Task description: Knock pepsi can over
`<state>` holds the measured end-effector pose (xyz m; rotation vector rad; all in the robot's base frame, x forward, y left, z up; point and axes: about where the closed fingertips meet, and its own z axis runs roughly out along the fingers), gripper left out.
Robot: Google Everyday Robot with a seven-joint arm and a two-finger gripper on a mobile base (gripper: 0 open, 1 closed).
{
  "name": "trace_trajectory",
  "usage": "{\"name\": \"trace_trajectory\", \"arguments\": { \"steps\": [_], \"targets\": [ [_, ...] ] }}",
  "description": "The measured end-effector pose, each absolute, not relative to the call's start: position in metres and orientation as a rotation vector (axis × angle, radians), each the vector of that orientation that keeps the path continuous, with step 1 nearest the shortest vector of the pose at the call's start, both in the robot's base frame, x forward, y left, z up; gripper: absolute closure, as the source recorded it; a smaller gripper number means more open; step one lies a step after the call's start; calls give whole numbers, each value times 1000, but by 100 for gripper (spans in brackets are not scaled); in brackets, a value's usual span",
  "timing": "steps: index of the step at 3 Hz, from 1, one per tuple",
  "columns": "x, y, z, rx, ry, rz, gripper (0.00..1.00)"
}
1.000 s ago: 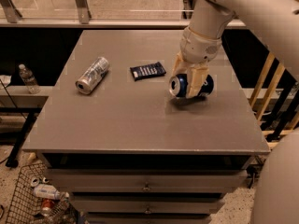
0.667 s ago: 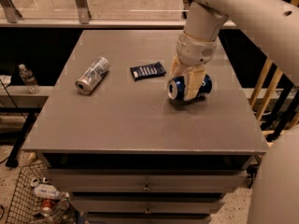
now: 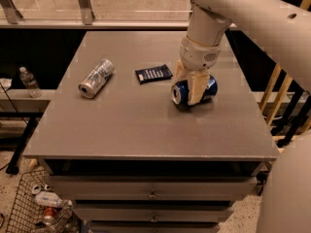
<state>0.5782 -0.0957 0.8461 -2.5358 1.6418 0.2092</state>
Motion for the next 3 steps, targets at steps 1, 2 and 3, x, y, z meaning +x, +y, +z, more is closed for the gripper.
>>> {"name": "trace_trajectory", "arguments": {
  "steps": [1, 2, 3],
  "targets": [
    [582, -94, 845, -2525, 1637, 198, 53],
    [586, -91, 844, -2515, 1631, 187, 28],
    [589, -89, 842, -2508, 1627, 178, 5]
  ]
}}
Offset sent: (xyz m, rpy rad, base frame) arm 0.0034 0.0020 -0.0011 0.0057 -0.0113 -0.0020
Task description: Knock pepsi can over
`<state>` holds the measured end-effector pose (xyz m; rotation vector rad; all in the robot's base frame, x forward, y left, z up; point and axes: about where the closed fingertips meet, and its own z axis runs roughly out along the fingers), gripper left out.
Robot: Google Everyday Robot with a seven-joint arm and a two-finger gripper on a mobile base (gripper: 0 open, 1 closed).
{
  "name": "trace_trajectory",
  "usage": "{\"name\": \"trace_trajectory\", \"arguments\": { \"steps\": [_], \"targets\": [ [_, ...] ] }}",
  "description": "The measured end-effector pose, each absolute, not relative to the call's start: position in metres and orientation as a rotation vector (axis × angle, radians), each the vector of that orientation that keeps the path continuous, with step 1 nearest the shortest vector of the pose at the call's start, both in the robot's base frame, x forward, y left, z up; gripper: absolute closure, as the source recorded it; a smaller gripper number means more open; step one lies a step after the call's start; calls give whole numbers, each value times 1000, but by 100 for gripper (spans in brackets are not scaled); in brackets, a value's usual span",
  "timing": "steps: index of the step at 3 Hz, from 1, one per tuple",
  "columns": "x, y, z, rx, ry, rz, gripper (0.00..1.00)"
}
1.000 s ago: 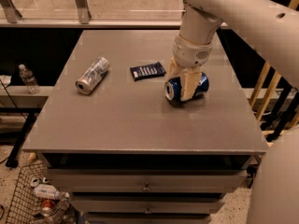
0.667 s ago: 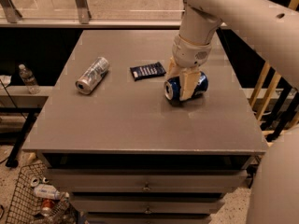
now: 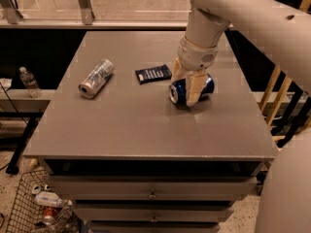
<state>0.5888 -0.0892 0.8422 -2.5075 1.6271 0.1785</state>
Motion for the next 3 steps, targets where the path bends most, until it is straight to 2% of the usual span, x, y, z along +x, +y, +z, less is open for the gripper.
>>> {"name": "trace_trajectory", "arguments": {
  "steps": [1, 2, 3],
  "targets": [
    [591, -88, 841, -2503, 1625, 173, 0],
    [592, -98, 847, -2481, 1653, 124, 0],
    [597, -133, 864, -2416, 1772, -11, 0]
  ]
}}
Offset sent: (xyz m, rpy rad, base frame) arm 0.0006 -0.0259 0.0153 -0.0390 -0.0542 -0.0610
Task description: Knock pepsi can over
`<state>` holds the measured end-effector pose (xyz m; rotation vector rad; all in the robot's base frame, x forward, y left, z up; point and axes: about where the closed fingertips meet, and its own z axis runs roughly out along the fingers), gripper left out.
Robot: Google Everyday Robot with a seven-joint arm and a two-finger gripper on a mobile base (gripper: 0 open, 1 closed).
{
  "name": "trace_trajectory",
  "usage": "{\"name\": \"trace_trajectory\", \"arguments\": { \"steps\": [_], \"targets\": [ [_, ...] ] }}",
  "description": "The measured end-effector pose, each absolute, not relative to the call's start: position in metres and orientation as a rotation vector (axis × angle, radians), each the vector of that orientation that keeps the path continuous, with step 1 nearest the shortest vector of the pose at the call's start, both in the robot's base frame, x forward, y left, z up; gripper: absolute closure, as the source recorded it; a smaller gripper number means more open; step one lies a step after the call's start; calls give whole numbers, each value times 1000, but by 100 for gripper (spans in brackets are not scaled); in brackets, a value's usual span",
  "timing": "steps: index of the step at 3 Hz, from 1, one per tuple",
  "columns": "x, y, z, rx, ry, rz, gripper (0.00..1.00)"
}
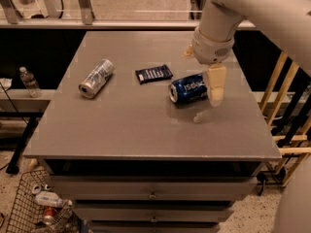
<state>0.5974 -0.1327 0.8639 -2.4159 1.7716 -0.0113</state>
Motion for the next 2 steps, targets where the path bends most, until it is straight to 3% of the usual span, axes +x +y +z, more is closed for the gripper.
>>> {"name": "trace_trajectory", "arguments": {
  "steps": [2],
  "targets": [
    [599, -172, 887, -2335, 1906, -170, 0]
  ]
}}
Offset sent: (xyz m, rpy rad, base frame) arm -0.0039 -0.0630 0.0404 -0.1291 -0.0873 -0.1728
